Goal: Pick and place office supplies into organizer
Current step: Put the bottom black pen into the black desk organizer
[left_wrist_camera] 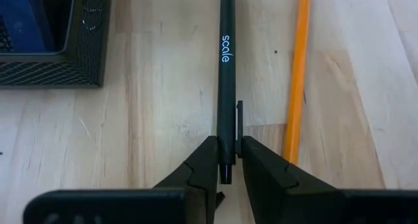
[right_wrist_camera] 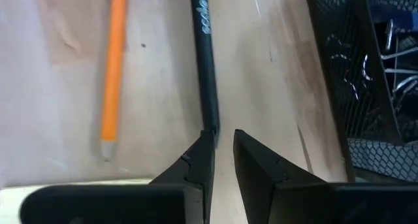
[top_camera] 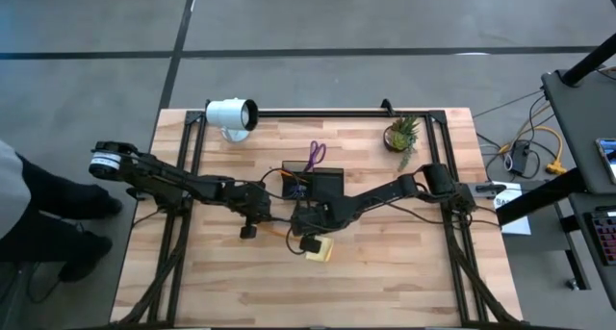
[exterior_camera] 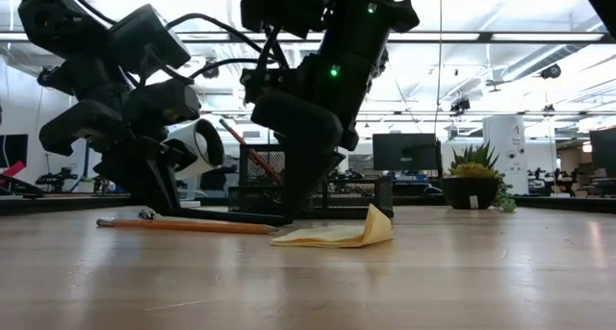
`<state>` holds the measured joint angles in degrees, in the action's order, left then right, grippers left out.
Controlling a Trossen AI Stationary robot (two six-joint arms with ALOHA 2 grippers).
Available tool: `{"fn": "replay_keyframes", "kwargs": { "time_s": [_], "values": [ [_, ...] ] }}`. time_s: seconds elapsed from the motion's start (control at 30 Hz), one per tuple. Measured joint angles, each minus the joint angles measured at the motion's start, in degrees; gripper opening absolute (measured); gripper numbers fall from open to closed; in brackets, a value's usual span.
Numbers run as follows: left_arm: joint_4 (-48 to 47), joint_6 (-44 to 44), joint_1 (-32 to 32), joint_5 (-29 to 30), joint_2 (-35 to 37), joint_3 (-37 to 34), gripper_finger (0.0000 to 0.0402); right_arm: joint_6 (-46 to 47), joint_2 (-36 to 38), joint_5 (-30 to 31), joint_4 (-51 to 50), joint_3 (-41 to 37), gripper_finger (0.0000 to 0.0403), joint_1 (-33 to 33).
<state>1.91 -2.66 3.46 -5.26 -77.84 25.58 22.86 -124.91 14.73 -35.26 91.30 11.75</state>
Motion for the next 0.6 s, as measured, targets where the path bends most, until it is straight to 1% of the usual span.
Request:
{"fn": "replay_keyframes", "kwargs": {
  "time_s": [0.2,0.6],
  "values": [
    [0.05,0.00,0.00,0.08,0.09,0.00,0.0046,-0.06,-0.21,-1.32,2.03,-0.02,0.0047,0.00],
    [0.00,-0.01,0.00,0.13,1.23,0.02,0.0046,-0.71,-1.45,-1.37,3.12,-0.22,0.0047,-0.04]
  ]
}}
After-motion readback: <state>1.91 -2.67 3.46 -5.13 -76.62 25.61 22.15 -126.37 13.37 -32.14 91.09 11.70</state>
